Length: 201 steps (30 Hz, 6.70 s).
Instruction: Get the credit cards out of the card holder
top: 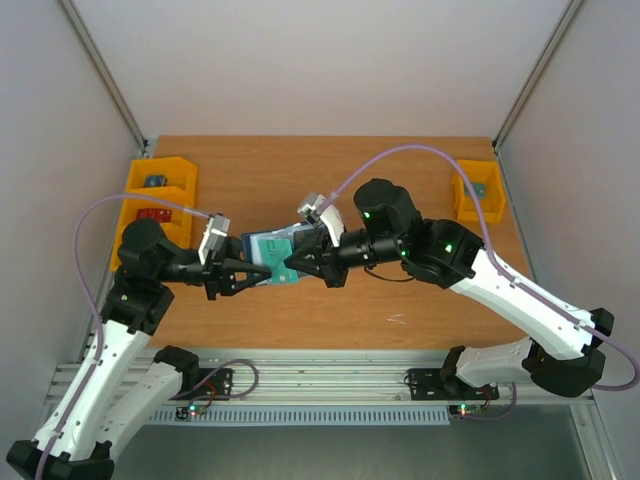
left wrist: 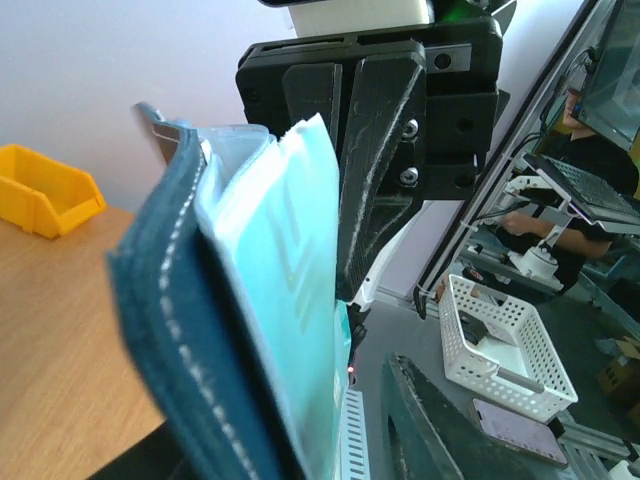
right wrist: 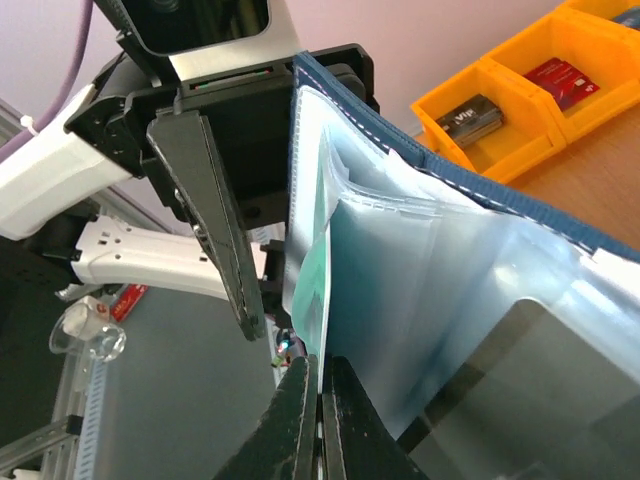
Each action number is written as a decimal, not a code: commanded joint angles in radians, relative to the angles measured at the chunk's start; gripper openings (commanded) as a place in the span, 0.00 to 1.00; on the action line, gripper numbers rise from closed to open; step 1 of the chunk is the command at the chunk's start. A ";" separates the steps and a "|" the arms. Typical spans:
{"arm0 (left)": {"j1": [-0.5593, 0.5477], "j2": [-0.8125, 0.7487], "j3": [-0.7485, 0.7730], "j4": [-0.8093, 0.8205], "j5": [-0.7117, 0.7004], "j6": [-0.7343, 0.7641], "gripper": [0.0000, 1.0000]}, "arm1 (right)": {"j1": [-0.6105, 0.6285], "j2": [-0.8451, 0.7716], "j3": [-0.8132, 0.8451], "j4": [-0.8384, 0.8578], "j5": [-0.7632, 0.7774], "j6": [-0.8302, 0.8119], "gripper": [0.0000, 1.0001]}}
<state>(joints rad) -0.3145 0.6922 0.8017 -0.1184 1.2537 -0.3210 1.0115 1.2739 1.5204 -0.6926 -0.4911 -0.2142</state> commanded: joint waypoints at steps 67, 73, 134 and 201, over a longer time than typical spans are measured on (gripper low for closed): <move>0.001 -0.021 -0.002 -0.022 -0.178 0.054 0.00 | -0.075 -0.246 -0.048 -0.243 0.297 -0.051 0.01; 0.004 -0.022 -0.008 -0.029 -0.231 0.062 0.00 | -0.100 -0.300 -0.023 -0.288 0.439 -0.014 0.01; 0.128 0.278 0.081 -0.102 -0.273 0.239 0.00 | -1.397 1.014 0.703 -0.281 0.215 0.307 0.01; 0.169 0.210 0.018 -0.091 -0.286 0.275 0.00 | -1.220 0.846 0.221 0.243 0.503 1.482 0.01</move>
<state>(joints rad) -0.1516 0.9260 0.8318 -0.2653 0.9600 -0.0654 -0.2184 2.1468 1.7592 -0.4873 0.0261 1.2007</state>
